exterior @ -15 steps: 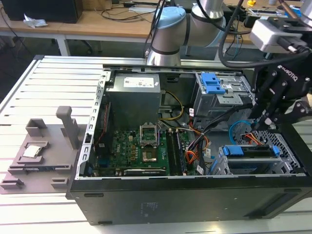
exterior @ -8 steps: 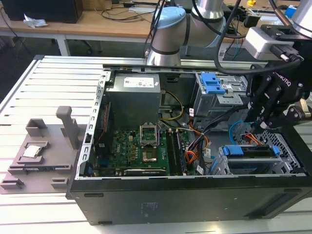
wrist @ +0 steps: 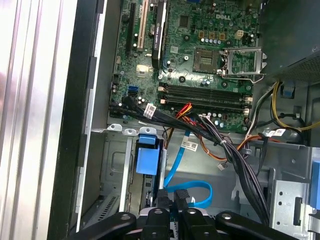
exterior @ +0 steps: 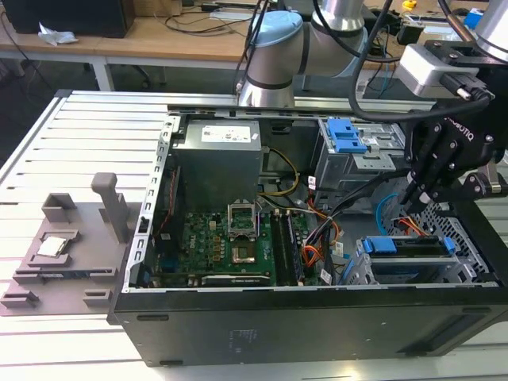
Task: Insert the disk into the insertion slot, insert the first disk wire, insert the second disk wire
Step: 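Insert the second disk wire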
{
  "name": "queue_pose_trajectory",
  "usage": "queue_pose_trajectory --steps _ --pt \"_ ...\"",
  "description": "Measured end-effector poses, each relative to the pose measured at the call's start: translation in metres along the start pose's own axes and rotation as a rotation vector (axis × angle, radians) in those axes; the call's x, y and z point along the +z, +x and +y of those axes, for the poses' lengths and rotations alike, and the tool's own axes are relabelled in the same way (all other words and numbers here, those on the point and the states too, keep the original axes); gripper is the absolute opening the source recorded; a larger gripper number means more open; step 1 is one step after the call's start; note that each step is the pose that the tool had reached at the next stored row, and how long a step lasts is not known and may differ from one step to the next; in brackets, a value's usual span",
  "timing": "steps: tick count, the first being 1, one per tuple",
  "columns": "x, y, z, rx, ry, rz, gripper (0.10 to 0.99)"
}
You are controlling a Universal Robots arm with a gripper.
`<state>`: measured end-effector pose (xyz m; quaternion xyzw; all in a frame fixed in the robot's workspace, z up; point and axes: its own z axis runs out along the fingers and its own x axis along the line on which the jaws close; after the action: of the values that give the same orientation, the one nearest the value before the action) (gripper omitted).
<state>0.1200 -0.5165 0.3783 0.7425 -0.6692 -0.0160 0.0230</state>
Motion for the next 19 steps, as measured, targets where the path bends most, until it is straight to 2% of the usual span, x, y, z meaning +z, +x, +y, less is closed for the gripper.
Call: queue_pose_trajectory --steps 2,6,8,12,14,19 --pt "0.0000 0.0031 0.0003 0.000 0.000 0.0001 0.161" --pt "0.0002 0.0176 0.0018 0.000 0.000 0.0001 0.161" --pt "0.0009 0.0216 0.0022 0.000 0.000 -0.0001 0.161" --pt "0.0065 0.0255 0.0023 0.015 0.001 -0.0124 0.161" --pt "0.0107 0.0271 0.0015 0.023 0.002 -0.0234 0.161" --pt "0.0194 0.0274 -0.0012 0.027 0.002 -0.0302 0.161"
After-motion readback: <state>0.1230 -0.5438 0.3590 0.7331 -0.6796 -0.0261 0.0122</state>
